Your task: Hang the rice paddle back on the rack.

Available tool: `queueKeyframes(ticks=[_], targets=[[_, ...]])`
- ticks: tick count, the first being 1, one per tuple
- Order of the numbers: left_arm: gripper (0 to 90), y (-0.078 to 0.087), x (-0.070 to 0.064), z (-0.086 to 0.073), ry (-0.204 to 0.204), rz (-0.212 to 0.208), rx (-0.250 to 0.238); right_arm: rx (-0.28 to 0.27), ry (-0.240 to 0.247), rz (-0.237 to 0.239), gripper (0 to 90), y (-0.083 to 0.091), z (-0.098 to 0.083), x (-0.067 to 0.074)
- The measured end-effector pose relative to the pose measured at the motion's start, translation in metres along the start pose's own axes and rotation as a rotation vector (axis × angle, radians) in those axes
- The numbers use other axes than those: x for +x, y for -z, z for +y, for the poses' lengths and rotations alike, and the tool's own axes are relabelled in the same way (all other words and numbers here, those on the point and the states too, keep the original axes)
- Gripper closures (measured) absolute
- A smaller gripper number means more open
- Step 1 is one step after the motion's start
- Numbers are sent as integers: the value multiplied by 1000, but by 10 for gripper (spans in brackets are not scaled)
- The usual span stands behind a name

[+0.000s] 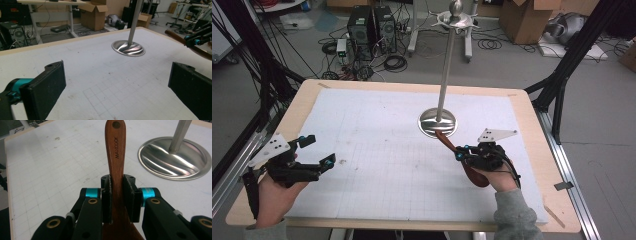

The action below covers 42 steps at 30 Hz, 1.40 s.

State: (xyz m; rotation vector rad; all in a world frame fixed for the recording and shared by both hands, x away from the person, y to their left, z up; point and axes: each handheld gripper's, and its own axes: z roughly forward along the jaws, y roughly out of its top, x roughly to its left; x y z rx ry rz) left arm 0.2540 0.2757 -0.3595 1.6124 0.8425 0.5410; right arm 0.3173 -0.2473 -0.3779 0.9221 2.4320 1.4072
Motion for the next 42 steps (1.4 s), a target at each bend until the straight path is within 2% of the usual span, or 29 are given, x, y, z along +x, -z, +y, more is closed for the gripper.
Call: queueKeyframes(ticks=[6, 15, 24, 32, 36, 42], targets=[[17, -3, -2, 0, -7, -3, 11, -39, 4, 4, 781, 12, 5, -9], [18, -3, 0, -1, 4, -10, 21, -55, -13, -4, 781, 21, 12, -20], [18, 0, 3, -1, 13, -3, 7, -63, -5, -26, 781, 31, 29, -24], [17, -8, 2, -6, 22, -21, 29, -75, 7, -41, 781, 36, 46, -27], [18, -6, 2, -6, 27, -18, 21, -76, -9, -57, 781, 40, 53, -31], [18, -7, 5, -8, 33, -21, 24, -89, -8, -52, 781, 43, 62, -36]])
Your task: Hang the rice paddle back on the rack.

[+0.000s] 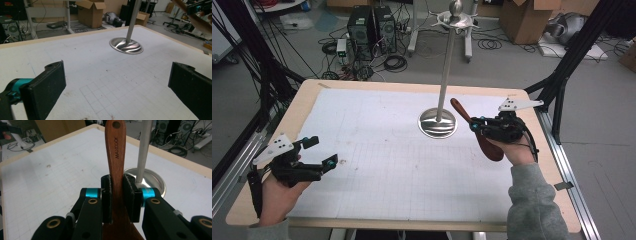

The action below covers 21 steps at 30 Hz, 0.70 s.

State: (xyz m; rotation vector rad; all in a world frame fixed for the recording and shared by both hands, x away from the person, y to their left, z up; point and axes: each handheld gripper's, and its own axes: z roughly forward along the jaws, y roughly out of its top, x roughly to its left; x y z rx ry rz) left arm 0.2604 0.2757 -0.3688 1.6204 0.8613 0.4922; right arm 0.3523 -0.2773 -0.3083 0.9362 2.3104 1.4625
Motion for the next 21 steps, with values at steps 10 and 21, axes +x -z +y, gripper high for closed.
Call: queueKeyframes(ticks=[10, 21], targets=[[17, 1, 5, -3, 30, 3, -16, -24, 21, 1, 781, 6, 21, -6], [17, 4, 4, -1, 25, 3, -11, -42, 26, -12, 781, 16, 33, -15]])
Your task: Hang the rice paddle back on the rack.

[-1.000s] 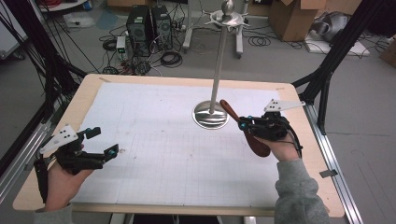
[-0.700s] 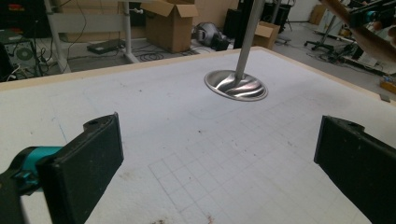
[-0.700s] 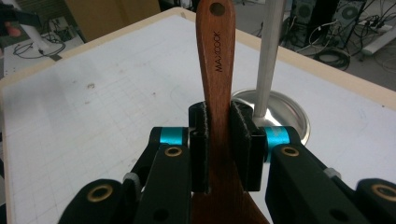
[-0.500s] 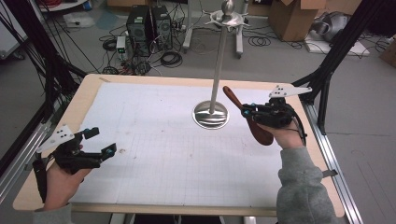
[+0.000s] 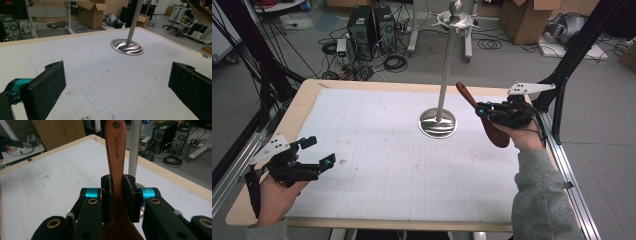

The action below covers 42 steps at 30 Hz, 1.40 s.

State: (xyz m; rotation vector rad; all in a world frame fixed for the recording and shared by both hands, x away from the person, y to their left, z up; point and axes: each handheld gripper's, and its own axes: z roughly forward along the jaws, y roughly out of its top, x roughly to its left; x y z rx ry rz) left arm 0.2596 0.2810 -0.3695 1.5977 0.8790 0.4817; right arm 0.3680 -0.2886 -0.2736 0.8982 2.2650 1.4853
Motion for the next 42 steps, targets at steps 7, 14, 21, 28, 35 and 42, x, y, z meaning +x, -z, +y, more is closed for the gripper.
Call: queueKeyframes(ticks=[7, 14, 21, 28, 35, 42], targets=[[18, -1, 0, -1, 6, -4, 9, -27, 13, -15, 781, 9, 10, -2], [17, -2, 0, -1, 20, -10, 7, -38, 31, -21, 781, 17, 18, -7], [18, -5, -2, -2, 12, -20, 21, -54, 34, -17, 781, 26, 28, -13], [17, -4, -1, -3, 13, -22, 24, -59, 36, -14, 781, 31, 34, -15], [17, -5, -1, -5, 19, -20, 31, -76, 20, -20, 781, 35, 43, -20], [17, -3, -1, -5, 18, -22, 28, -97, 36, -26, 781, 40, 55, -20]])
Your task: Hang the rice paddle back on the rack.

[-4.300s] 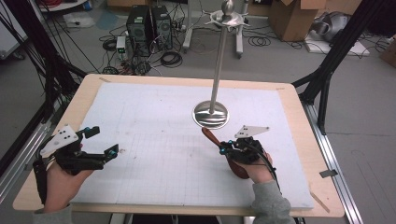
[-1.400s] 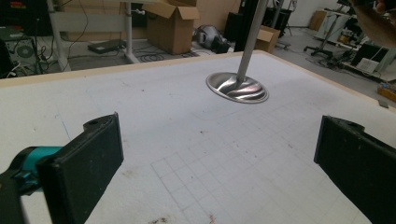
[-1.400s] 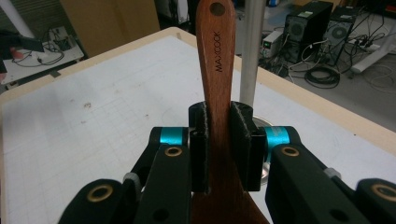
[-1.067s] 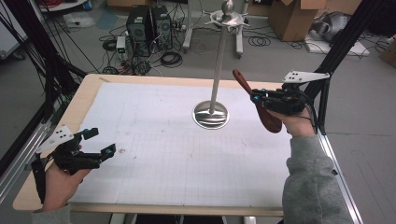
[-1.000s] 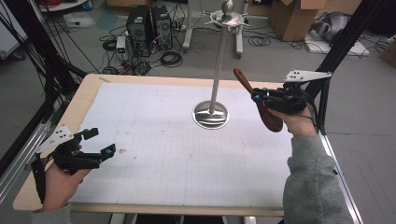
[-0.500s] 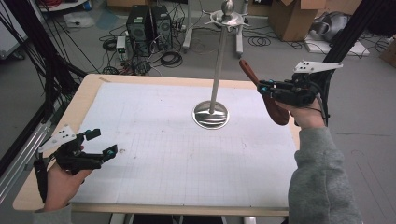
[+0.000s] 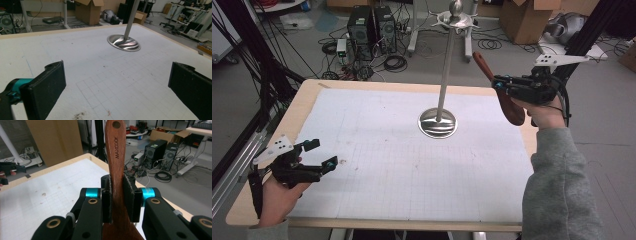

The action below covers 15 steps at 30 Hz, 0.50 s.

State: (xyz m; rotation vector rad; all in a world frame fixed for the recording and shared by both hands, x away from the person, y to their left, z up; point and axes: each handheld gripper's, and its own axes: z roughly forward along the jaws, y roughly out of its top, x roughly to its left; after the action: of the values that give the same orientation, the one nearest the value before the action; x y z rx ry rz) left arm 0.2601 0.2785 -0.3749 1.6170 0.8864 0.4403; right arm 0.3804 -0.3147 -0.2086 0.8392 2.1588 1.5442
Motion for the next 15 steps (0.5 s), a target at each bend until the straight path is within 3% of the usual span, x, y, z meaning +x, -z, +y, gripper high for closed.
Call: queueKeyframes(ticks=[3, 15], targets=[[17, 1, 0, 0, 4, -3, -4, 20, 10, -15, 781, 2, 8, -3], [17, 0, 0, -2, 1, -15, 1, 5, 25, -11, 781, 13, 27, -6]])
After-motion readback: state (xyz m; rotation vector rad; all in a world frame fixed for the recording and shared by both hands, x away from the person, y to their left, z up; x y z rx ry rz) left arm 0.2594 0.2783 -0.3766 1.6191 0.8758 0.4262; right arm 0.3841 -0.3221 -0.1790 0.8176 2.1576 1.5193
